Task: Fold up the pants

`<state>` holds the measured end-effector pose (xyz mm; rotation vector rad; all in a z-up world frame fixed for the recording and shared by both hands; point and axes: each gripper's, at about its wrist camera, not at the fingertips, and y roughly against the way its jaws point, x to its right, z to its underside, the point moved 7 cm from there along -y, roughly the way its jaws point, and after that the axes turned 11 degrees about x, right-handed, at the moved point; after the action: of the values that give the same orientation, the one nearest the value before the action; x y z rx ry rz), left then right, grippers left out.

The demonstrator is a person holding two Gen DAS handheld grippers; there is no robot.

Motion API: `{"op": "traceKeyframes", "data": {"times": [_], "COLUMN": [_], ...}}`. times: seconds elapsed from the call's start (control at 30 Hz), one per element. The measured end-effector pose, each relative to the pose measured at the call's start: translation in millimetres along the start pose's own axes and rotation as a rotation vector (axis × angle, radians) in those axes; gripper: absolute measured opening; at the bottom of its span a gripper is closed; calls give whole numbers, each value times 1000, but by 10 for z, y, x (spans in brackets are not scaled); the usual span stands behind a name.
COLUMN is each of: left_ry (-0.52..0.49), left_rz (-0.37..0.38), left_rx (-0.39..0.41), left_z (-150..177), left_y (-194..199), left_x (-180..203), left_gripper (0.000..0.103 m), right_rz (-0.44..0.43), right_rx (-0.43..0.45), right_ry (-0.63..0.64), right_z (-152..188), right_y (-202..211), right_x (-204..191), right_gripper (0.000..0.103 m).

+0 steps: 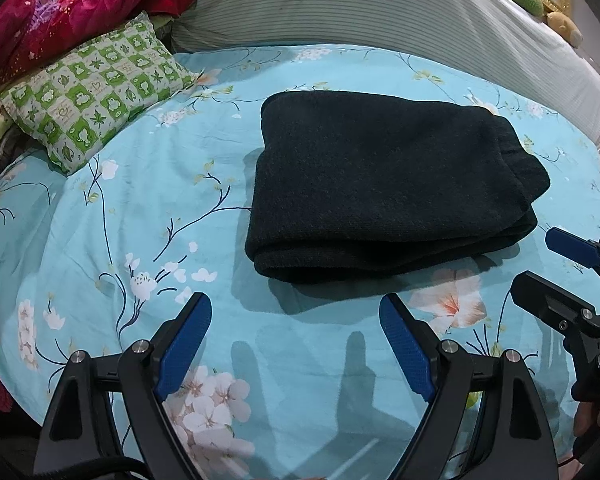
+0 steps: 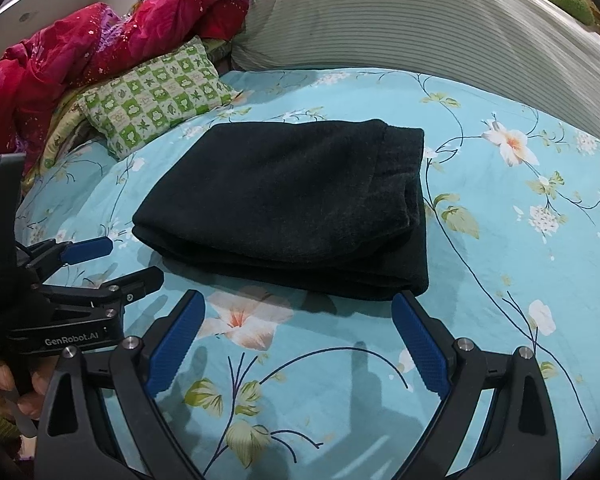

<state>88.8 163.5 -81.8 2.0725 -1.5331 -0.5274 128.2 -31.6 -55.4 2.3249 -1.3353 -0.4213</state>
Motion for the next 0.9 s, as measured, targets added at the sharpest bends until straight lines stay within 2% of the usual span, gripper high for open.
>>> {"op": "traceKeyframes", "data": {"times": [0.9], "left_ry": [-12], "left_rz": [-19], "left_rx": [10], "left_z": [-10], "left_y": [5], "left_x": [7], "left_gripper": [87], "right_rz": [-2], "right_rx": [-3], "right_ry": [-1], "right_z": [-1], "right_y": [-38], "right_x": [11], "right_gripper": [95]}}
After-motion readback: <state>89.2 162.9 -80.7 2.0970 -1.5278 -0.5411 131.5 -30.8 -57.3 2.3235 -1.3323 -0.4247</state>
